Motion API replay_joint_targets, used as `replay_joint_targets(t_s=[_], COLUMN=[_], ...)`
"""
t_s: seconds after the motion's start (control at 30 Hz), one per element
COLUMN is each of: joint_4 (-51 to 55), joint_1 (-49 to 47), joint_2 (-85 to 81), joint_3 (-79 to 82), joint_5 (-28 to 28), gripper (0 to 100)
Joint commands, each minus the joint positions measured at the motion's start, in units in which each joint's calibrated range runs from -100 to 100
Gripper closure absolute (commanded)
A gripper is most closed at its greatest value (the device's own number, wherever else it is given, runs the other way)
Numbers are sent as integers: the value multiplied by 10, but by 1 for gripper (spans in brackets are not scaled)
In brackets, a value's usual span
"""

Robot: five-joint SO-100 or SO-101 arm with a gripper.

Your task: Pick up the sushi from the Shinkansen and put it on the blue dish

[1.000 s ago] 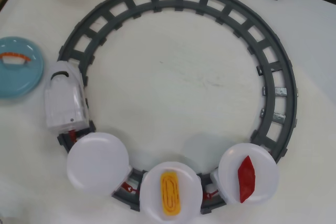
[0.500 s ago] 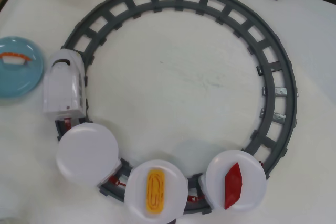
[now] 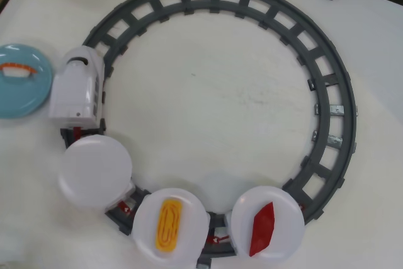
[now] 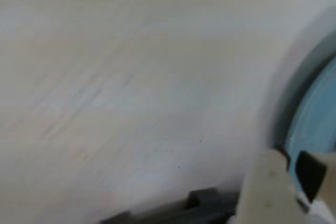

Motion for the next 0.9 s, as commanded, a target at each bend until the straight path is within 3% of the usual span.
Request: replay_joint_targets(t_s=[0.0,0.23,0.87], joint_4=[18,9,3], joint_1=[-2,-60,-62], joint_2=[-49,-162,-401], joint_3=[16,76,202], joint_5=[8,19,22], gripper=[97,97,97])
